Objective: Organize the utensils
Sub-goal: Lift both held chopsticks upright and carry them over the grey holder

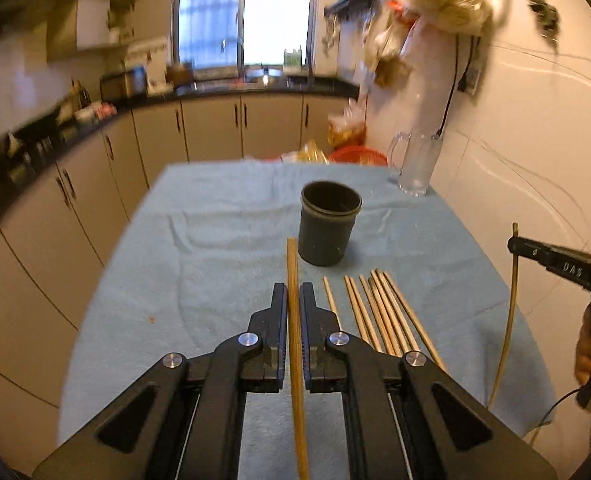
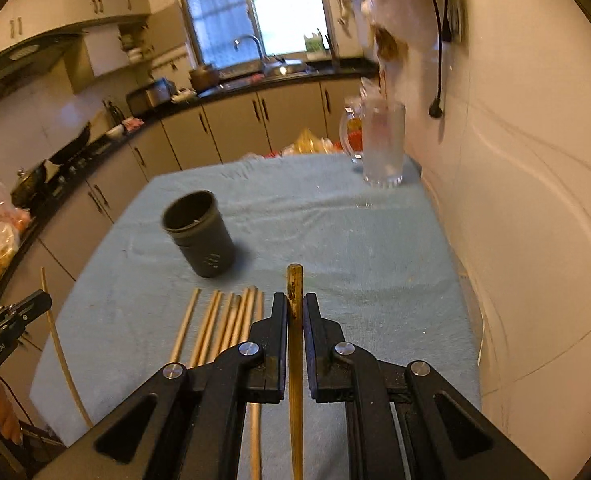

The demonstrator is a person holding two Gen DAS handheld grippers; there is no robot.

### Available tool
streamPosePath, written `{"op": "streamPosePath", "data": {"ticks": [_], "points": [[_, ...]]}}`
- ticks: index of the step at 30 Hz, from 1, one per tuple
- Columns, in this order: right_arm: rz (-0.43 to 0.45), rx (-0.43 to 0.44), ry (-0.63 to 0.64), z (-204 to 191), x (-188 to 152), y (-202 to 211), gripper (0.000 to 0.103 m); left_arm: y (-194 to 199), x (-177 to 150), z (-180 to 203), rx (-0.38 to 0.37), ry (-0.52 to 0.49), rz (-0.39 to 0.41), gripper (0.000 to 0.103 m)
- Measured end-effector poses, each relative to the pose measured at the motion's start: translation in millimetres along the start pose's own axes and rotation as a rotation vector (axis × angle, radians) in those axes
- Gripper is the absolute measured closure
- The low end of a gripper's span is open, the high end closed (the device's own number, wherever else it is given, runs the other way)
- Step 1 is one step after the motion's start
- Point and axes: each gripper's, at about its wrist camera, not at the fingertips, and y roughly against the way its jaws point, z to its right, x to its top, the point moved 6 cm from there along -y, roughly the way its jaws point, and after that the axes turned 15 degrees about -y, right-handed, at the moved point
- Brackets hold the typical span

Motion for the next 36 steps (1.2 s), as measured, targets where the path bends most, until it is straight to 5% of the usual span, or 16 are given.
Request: {"op": "streamPosePath", "data": {"ticks": [6, 18, 28, 36], "points": [[0.04, 0.058, 0.01, -8.1, -6.6, 34.0, 0.095, 42.2, -4.6, 10.1, 0.012, -0.049, 0.081, 0.098], [0.104, 0.124, -0.001, -22.2, 14.4, 58.2, 0.095, 77.9, 17.2, -12.7, -0.028, 0.051, 0.182, 0.098], [0.149, 0.186, -0.046, -39.7, 65.5, 40.9, 0.095, 49.0, 76.2, -25.6, -0.066, 0.059, 0.201, 0.098], [0.233, 0.289, -0.107, -68.9, 131.4, 35.0, 0.095, 31.5, 154.4, -39.8, -0.053, 0.028, 0.262, 0.098]]}}
